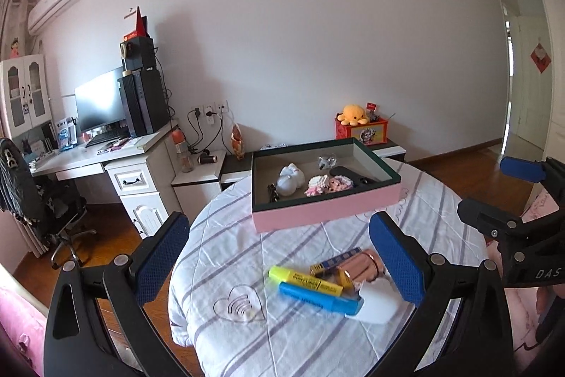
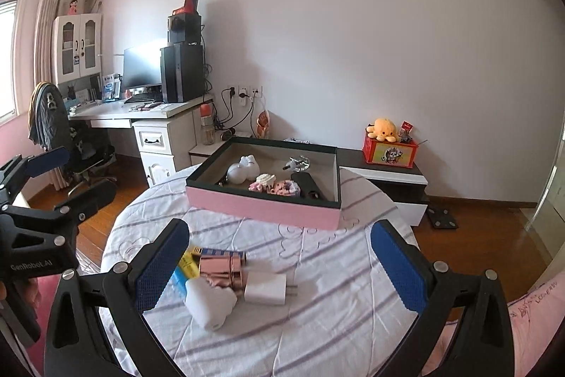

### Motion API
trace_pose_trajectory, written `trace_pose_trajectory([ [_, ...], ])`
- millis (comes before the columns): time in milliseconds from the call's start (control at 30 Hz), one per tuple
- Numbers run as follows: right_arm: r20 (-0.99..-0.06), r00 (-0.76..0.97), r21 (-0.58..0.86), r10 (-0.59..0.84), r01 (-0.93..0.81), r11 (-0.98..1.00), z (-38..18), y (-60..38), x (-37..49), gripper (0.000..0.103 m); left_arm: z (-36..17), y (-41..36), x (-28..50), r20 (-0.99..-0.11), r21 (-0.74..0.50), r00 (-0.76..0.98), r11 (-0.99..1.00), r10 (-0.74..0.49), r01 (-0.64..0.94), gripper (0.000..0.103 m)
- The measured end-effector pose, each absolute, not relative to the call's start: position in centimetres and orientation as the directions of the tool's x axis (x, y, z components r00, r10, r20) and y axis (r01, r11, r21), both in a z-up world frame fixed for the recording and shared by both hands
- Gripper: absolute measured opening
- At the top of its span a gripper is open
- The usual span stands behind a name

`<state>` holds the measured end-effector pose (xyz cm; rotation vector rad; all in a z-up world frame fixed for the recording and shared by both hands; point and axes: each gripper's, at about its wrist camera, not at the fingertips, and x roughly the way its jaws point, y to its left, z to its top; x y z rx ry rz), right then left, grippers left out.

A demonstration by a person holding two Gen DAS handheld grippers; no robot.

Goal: Organize rigid objects
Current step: 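Move both tools back toward the remaining items on the bed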

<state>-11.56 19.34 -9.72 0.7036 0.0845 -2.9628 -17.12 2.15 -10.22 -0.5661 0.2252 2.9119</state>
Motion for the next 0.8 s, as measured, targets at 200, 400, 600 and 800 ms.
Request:
trace_pose_trajectory([
  [200, -0.510, -0.858, -0.025, -0.058, 0.082, -0.996, -12.3, 19.8, -11.4, 0.103, -12.2, 1.4, -17.2, -0.435, 0.093, -0.887, -0.973, 0.153, -0.213, 0.103],
  [400, -0.585, -0.811, -0.006, -0.016, 0.024, -1.000, -15.8, 21.6, -12.4, 0.103, -17.3, 3.4, -18.5, -0.563, 0.048, -0.797, -0.954, 0.219, -0.296, 0.103],
  [600, -0.646, -0.763, 0.010, -0.002, -0.006, -1.000, -18.8, 23.4, -13.3, 0.103, -20.7, 6.8, -19.2, -0.629, 0.037, -0.732, -0.931, 0.259, -0.362, 0.103],
  [800, -0.683, -0.730, 0.039, -0.009, -0.024, -0.999, -20.8, 25.2, -13.8, 0.103, -22.3, 9.5, -20.1, -0.652, 0.047, -0.706, -0.914, 0.278, -0.403, 0.103],
])
